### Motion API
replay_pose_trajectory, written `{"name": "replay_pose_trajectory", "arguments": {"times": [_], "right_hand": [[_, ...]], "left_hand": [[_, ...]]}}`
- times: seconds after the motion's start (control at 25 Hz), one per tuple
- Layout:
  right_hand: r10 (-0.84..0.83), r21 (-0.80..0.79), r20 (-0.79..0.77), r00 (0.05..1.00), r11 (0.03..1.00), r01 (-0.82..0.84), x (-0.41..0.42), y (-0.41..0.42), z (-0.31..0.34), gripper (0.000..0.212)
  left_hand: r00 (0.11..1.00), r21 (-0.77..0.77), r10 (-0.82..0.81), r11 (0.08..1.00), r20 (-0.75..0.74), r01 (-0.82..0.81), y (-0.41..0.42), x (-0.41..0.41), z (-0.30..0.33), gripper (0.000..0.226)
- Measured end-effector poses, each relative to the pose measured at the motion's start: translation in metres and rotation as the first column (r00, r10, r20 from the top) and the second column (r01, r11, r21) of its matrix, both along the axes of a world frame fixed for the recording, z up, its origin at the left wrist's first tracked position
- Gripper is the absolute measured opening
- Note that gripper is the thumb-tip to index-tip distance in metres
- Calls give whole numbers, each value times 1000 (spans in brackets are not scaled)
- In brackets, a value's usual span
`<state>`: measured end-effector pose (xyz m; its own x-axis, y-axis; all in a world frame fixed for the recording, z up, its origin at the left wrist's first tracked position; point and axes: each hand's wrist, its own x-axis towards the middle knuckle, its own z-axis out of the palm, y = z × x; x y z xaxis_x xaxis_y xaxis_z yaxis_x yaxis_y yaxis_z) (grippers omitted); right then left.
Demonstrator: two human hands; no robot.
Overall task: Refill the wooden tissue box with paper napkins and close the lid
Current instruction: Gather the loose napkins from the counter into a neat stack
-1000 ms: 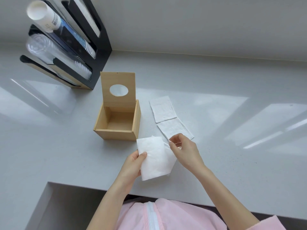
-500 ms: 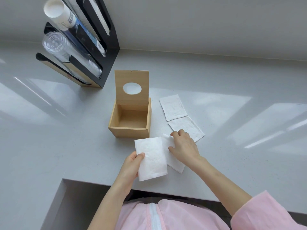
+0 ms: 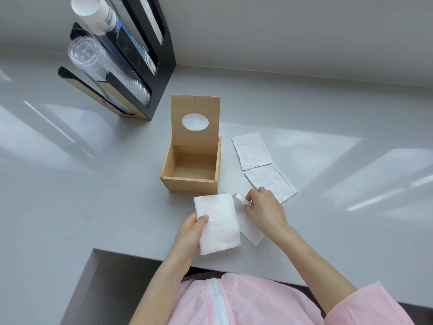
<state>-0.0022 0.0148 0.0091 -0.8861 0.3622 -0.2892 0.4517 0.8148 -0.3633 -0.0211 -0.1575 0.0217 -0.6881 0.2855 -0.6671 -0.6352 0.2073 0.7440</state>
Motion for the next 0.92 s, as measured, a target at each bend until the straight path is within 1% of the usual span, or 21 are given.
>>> {"name": "replay_pose_trajectory", "arguments": {"times": [0.08,0.16,0.28,0.36,0.4,0.44,0.52,0.56,0.6,0.64,0.72,0.76,0.84,0.92], "right_hand": [[-49,-25,-73,996,999,47,4,3,6,20],[-83,-87,-149,985,994,71,8,9,17,18],[-155,-287,-263,952,955,76,13,17,43,18],[-188,-420,-316,930,907,40,14,20,65,17],[-195,-513,-321,927,858,3,15,21,75,15],[-190,-632,-306,933,773,-50,16,22,85,13],[-160,-848,-239,958,515,-125,18,18,97,10],[-164,-909,-198,967,399,-118,18,15,96,11],[-171,-940,-153,973,329,-89,18,9,91,11],[-170,-946,-111,979,320,-51,17,2,82,10],[-155,-924,-15,988,380,45,15,-14,61,7],[-168,-905,35,985,412,103,14,-21,51,6],[-239,-853,94,966,482,202,15,-30,35,10],[-322,-814,111,940,514,272,16,-32,26,13]], "left_hand": [[1000,13,7,1000,12,-7,1,0,0,22],[1000,24,14,1000,24,-15,0,1,-1,23],[999,40,12,999,33,-13,-1,0,-4,25],[999,47,-4,999,37,2,-2,-1,-6,27],[999,51,-4,999,40,2,-2,-1,-7,28],[999,54,-3,999,42,0,-3,-2,-8,28],[999,75,-20,997,33,17,-3,-2,-9,27],[999,82,-36,996,25,34,-3,-3,-9,26],[999,81,-41,996,19,40,-2,-4,-9,24],[999,80,-29,996,25,27,-1,-4,-7,22],[1000,85,-20,996,19,19,2,-5,-4,20],[999,87,-50,995,0,50,2,-4,-2,24],[996,108,-87,990,-22,88,-1,-2,-2,33],[999,133,-53,990,6,51,-4,-2,-2,30]]}}
